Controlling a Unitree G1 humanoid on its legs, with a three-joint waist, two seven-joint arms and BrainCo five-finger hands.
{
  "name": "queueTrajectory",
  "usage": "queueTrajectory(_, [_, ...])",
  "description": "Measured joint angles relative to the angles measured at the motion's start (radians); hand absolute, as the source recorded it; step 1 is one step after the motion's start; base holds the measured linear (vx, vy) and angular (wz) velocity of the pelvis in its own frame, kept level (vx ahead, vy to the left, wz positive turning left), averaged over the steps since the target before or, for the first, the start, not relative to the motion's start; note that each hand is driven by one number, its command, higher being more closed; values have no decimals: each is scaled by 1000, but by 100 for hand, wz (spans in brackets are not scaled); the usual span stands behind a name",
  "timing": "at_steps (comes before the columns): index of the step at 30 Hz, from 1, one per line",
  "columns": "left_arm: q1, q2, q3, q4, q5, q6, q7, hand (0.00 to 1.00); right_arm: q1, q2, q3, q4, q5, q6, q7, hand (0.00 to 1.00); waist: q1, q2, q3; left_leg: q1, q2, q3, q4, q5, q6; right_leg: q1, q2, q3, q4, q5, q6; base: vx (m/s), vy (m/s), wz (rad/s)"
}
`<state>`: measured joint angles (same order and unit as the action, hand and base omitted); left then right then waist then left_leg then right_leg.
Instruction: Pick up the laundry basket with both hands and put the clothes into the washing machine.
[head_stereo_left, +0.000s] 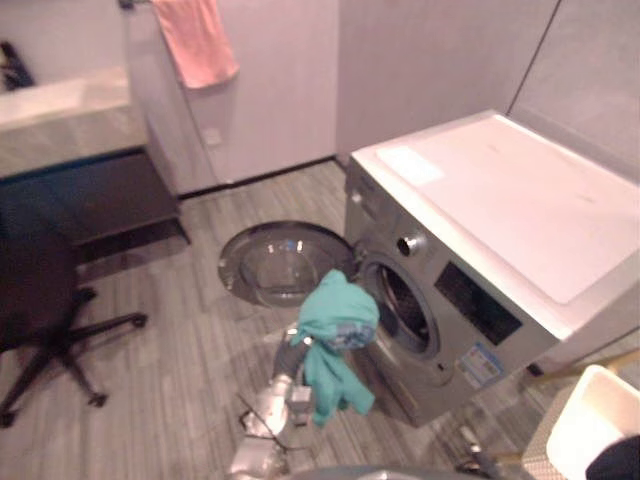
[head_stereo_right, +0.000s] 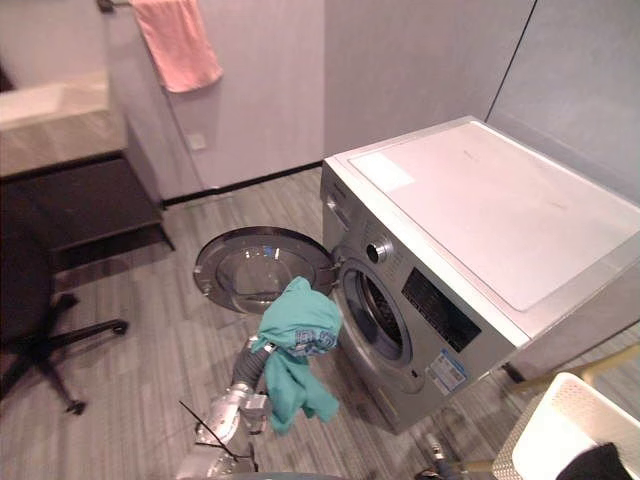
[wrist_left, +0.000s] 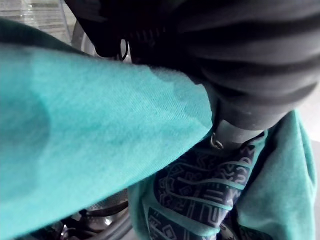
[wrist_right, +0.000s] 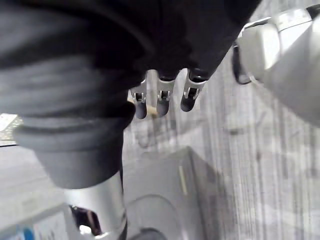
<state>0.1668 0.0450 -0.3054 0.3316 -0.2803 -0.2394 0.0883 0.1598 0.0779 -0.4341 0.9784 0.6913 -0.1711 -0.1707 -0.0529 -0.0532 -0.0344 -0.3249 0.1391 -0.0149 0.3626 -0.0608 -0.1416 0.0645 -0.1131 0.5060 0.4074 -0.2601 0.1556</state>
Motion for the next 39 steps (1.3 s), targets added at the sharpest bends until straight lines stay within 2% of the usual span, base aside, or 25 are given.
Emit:
queueTrajectory(2, [3,12,1,-3,-3,0,0,100,-2,0,3,-43,15,2,6,0,15,13,12,111,9,144,-51,-20,51,-90,-19,-52,139,151,5,219,404,-136])
queueTrajectory(3, [3,11,1,-6,-3,0,1,100,-3,0,4,-57,15,2,12,0,15,23,14,144,18,182,-68,-27,62,-116,-26,-97,172,178,-4,77,290,-155])
queueTrajectory(4, [-5,11,1,-8,-3,-2,0,100,-3,0,7,-70,15,2,22,0,9,40,18,200,27,238,-110,-33,71,-162,-49,-222,219,185,-28,12,242,-143])
queueTrajectory(5, [-23,11,-1,-9,-3,-5,-1,100,-3,0,8,-72,14,2,22,0,5,45,19,246,31,290,-161,-38,80,-209,-63,-385,255,151,-62,0,210,-130])
queueTrajectory(7, [-35,10,0,-10,-3,-6,-1,100,4,1,8,-74,8,1,22,0,2,36,24,287,33,355,-197,-45,85,-254,-43,-540,268,77,-59,-17,64,-109])
queueTrajectory(9, [-30,3,1,-8,-3,-6,-1,100,12,0,8,-87,6,-2,28,0,-14,32,25,306,35,417,-211,-60,86,-273,31,-593,216,24,-45,14,-80,-104])
queueTrajectory(10, [-32,-12,8,0,-3,-5,-2,100,19,2,6,-89,7,-10,39,0,-20,22,24,308,21,447,-221,-60,76,-255,42,-616,101,2,-78,93,-99,-122])
queueTrajectory(11, [-39,-26,22,19,-4,-4,-9,100,17,-3,6,-89,7,-21,41,0,-18,32,18,312,8,464,-262,-44,63,-210,55,-622,-48,-4,-120,117,-61,-104])
queueTrajectory(12, [-46,-41,31,35,-6,-3,-14,100,10,-11,6,-88,7,-22,41,0,-22,55,20,311,7,473,-279,-20,56,-194,71,-623,-95,23,-156,114,-5,-83])
queueTrajectory(14, [-65,-65,41,59,-11,4,-17,100,9,-11,6,-87,9,-21,38,0,-44,71,33,336,9,480,-334,20,54,-184,93,-613,-135,48,-156,103,-21,-28])
queueTrajectory(16, [-68,-61,40,60,-14,9,-20,100,14,4,19,-87,14,-18,40,0,-39,53,49,403,29,491,-342,20,52,-129,110,-612,-132,48,-156,116,-72,-9])
queueTrajectory(19, [-68,-65,53,26,-33,8,-20,100,4,7,51,-107,16,-27,41,0,-16,22,50,362,65,524,-164,-12,36,-93,102,-598,-146,48,-156,89,-79,-6])
queueTrajectory(20, [-66,-77,69,-2,-33,8,-20,100,4,3,63,-116,16,-28,42,0,-9,26,60,268,132,496,90,-50,50,-51,106,-604,-182,48,-156,33,-77,6])
queueTrajectory(21, [-61,-84,76,-14,-36,8,-21,100,5,1,71,-122,16,-28,42,0,-4,36,69,236,163,476,198,-49,52,-33,112,-605,-190,48,-156,-1,-49,-11])
queueTrajectory(22, [-47,-97,84,-33,-46,6,-21,100,11,-9,94,-129,16,-28,40,0,16,65,86,193,207,424,361,-24,85,4,126,-588,-195,43,-163,-2,54,-45])
queueTrajectory(23, [-17,-101,83,-60,-62,4,-21,100,14,-18,116,-135,16,-26,39,0,27,79,92,150,217,361,468,28,87,23,126,-551,-203,27,-180,-2,99,-63])
queueTrajectory(24, [-4,-103,82,-68,-63,1,-21,100,8,-23,128,-141,16,-24,38,0,32,90,91,122,217,335,513,30,88,23,123,-531,-200,23,-182,33,159,-80])
queueTrajectory(25, [17,-100,83,-79,-64,1,-21,100,3,-25,140,-141,15,-20,39,0,42,98,92,99,204,298,522,-8,117,15,108,-493,-196,17,-181,51,188,-83])
queueTrajectory(27, [37,-94,82,-86,-64,1,-23,100,1,-26,146,-138,14,-18,39,0,42,85,91,66,181,242,433,-50,118,-13,82,-441,-186,4,-175,113,220,-81])
queueTrajectory(30, [46,-90,81,-75,-63,3,-24,100,2,-31,148,-106,3,-19,40,0,32,57,98,84,161,119,87,-55,117,-41,37,-385,-162,2,-122,182,246,-53])
queueTrajectory(32, [38,-89,80,-34,-64,3,-24,100,0,-55,113,-44,-3,-21,39,0,26,62,94,122,124,30,-96,-1,49,-49,7,-364,-151,-21,-72,226,461,-45])
queueTrajectory(33, [38,-77,78,-5,-64,5,-24,100,-4,-90,113,1,-16,-19,39,0,23,100,76,136,118,34,-137,13,-54,-51,-1,-341,-155,-33,-28,208,476,-40])
queueTrajectory(35, [22,-8,76,6,-62,14,-24,100,-9,-67,113,37,-34,-13,41,0,5,45,71,143,50,73,-156,9,-31,-63,-73,-339,-173,7,17,182,451,-26])
queueTrajectory(38, [18,57,80,6,-62,13,-24,100,-4,-53,109,48,-34,-15,45,0,14,42,66,160,22,130,-179,0,0,-74,-112,-318,-240,128,61,107,327,-42])
queueTrajectory(39, [17,61,80,6,-62,13,-24,100,-8,-57,109,51,-34,-15,45,0,15,52,69,161,19,141,-186,0,4,-84,-115,-309,-246,144,61,31,195,-49])
